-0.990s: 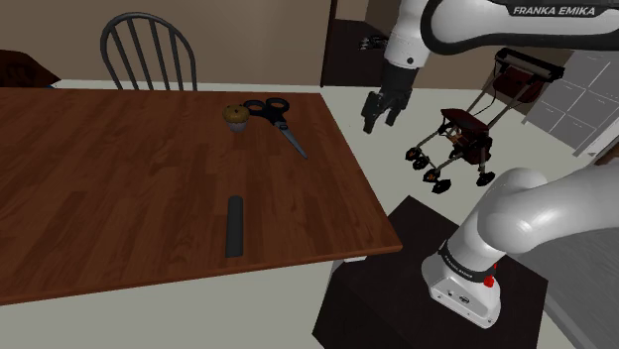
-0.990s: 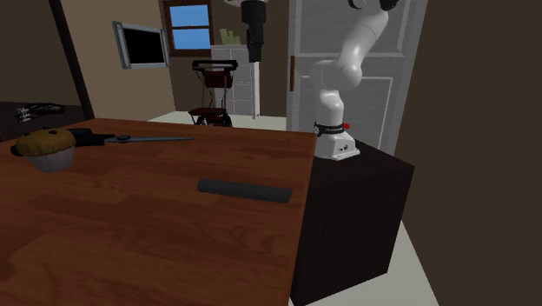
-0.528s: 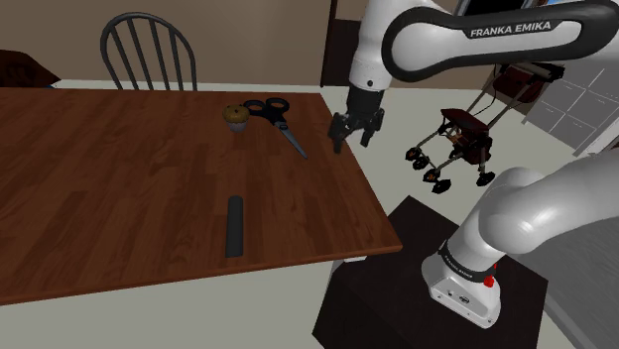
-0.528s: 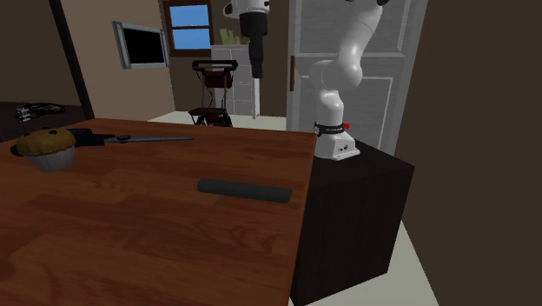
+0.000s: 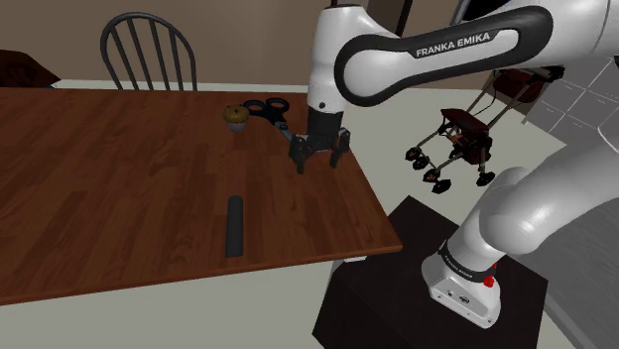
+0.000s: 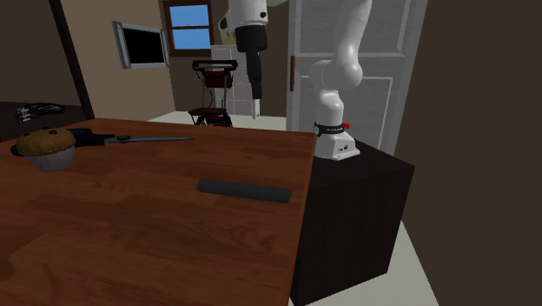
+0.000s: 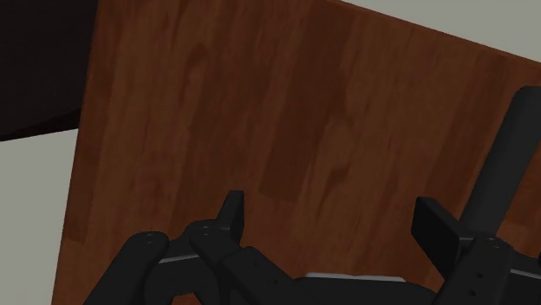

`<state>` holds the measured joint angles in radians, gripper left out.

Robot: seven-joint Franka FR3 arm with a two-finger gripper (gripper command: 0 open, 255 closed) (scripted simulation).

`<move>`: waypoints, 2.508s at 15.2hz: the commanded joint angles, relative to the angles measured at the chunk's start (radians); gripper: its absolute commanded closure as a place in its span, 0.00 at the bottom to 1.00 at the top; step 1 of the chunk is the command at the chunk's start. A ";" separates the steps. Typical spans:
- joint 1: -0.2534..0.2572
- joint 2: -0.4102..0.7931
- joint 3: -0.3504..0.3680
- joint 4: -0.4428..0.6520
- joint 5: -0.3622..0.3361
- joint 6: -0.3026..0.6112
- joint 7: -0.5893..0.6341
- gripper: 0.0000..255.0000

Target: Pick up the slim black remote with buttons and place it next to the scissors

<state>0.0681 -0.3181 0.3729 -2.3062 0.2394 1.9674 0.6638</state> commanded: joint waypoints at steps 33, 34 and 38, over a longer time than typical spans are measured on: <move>0.169 0.782 0.101 0.493 -0.214 0.229 0.597 0.00; 0.169 0.782 0.101 0.493 -0.214 0.229 0.597 1.00; 0.168 0.782 0.101 0.496 -0.214 0.227 0.595 1.00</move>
<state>0.2357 0.4580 0.4742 -1.8063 0.0250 2.1883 1.2597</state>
